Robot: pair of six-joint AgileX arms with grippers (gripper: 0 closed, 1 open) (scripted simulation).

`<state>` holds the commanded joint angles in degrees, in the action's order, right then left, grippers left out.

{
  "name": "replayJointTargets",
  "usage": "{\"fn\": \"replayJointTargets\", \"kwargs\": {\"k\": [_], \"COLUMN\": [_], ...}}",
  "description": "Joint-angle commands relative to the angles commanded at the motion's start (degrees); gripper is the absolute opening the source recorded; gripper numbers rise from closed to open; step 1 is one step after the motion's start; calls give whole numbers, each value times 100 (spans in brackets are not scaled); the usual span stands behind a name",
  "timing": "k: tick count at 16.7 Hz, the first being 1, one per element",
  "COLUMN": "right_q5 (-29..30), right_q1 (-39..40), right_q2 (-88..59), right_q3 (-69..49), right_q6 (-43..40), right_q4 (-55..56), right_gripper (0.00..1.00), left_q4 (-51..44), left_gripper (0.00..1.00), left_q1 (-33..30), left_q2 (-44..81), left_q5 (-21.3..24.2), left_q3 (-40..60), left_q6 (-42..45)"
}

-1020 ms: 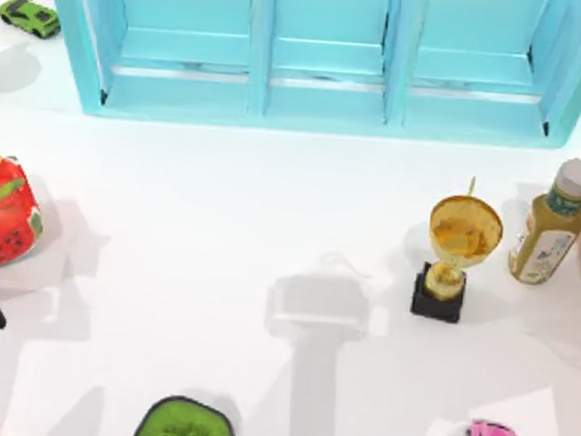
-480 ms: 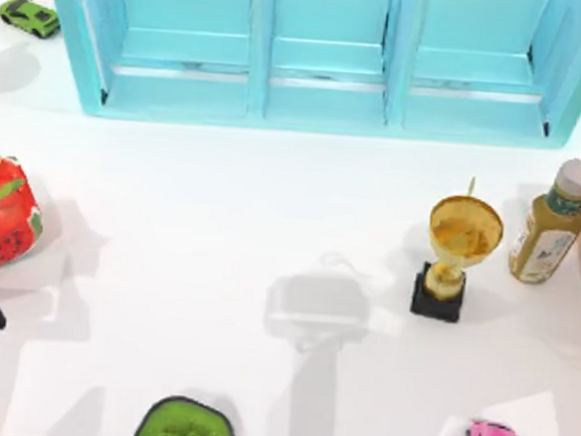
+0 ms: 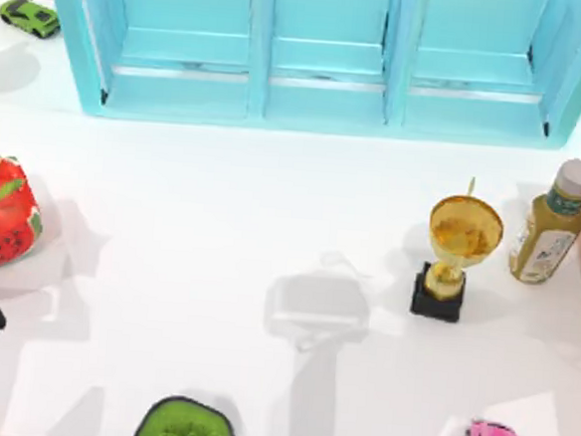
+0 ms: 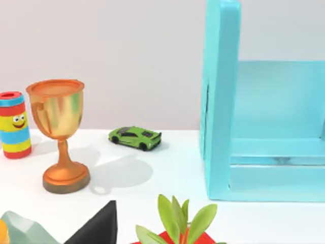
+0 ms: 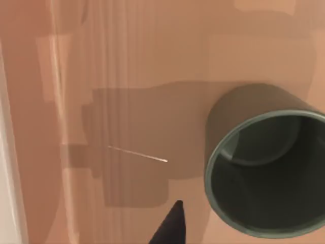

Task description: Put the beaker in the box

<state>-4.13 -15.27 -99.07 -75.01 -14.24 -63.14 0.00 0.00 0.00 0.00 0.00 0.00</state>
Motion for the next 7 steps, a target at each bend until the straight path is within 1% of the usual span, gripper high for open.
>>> {"fn": "replayJointTargets", "kwargs": {"k": [1,2,7], "right_q5": [0,0,0], "right_q1": [0,0,0], "right_q2": [0,0,0], "right_q3": [0,0,0], "right_q6": [0,0,0], "right_q4": [0,0,0], "right_gripper": [98,100,100], "left_q4": [0,0,0], "left_gripper": [100,100,100], "left_q1": [0,0,0], "left_q2": [0,0,0], "left_q5": [0,0,0], "left_q3": [0,0,0], "left_q6": [0,0,0]}}
